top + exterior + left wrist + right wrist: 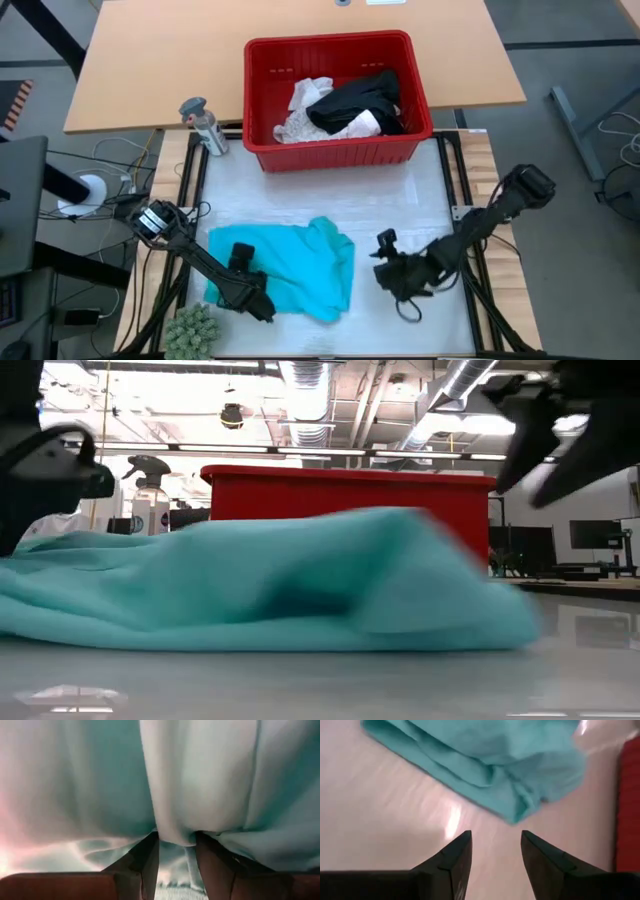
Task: Fold laundry
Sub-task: Fold the light blue shorts
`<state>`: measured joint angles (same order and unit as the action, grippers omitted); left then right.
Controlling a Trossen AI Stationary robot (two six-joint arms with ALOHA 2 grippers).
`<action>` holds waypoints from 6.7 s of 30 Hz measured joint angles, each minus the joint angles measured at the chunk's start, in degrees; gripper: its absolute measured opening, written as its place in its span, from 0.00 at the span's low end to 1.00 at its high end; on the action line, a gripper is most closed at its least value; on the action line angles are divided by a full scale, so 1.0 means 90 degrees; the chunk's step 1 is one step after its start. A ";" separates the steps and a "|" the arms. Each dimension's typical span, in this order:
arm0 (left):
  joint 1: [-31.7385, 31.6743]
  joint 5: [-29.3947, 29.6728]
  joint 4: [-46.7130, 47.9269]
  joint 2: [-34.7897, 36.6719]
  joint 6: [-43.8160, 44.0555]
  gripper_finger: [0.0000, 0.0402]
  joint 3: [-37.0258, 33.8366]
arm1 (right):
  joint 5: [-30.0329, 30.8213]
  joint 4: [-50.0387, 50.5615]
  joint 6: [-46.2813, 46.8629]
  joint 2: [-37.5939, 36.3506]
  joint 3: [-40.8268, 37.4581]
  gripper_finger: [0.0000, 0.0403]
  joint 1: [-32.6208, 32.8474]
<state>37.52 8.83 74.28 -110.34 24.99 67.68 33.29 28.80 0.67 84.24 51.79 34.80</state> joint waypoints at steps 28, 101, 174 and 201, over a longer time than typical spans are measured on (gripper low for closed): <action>-0.0236 0.1332 -0.0200 0.0049 -0.1642 0.29 -0.0690 | -0.4502 -0.3294 -0.1008 0.0517 -0.0872 0.49 -0.4552; -0.0253 0.1444 -0.0370 0.0058 -0.1634 0.29 -0.0675 | -0.9861 -0.0140 0.1644 -0.0318 0.0537 0.52 -0.3298; -0.1360 0.0610 -0.3085 0.0058 0.0367 0.29 0.0576 | -0.2004 0.3984 0.5952 0.2598 0.3978 0.06 0.1632; -0.1251 -0.0246 -0.2963 0.0058 0.0639 0.29 0.0576 | -0.1342 0.1216 0.4212 0.2631 0.3249 0.39 0.1560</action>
<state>26.26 6.62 47.62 -109.82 30.74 72.86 21.21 39.74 38.58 107.92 81.03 48.84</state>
